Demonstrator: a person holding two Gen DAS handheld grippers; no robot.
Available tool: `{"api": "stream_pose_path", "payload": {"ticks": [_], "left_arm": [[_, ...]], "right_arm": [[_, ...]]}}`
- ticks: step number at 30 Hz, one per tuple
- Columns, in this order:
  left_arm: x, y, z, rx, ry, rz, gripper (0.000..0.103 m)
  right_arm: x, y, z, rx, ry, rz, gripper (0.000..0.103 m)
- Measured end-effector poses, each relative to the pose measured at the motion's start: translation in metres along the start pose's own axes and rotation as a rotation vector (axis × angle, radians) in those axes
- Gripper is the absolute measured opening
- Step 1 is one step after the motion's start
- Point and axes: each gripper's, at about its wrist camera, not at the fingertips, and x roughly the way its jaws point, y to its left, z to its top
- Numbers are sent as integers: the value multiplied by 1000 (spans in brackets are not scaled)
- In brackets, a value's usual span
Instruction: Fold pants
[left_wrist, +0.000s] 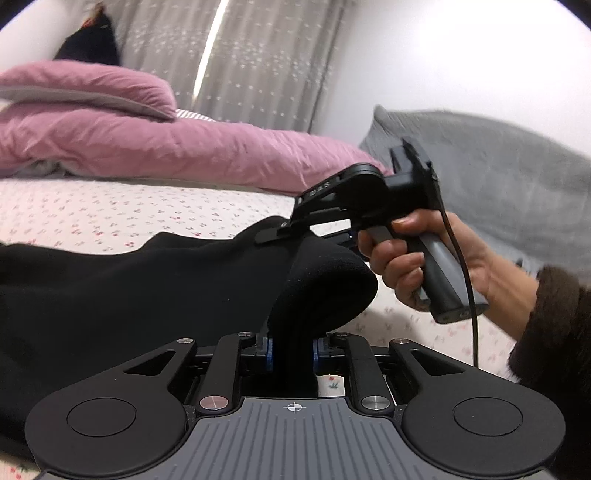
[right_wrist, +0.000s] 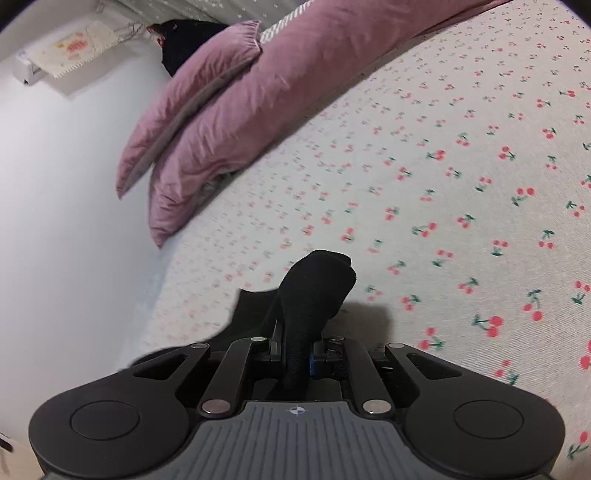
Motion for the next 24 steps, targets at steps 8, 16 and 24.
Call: {"api": "stream_pose_path", "payload": {"ticks": [8,16,24], "left_arm": [[-37,28,13,-110,-147,39,15],[-50,56,9,-256,-294,130,15],[-81,115,3,-460,-355,265,15]], "right_arm": [[4,55,4,1,-23,87,10],[52,148,-22,-105,27,141,10],[132,220,-35,-195,134,165,11]]}}
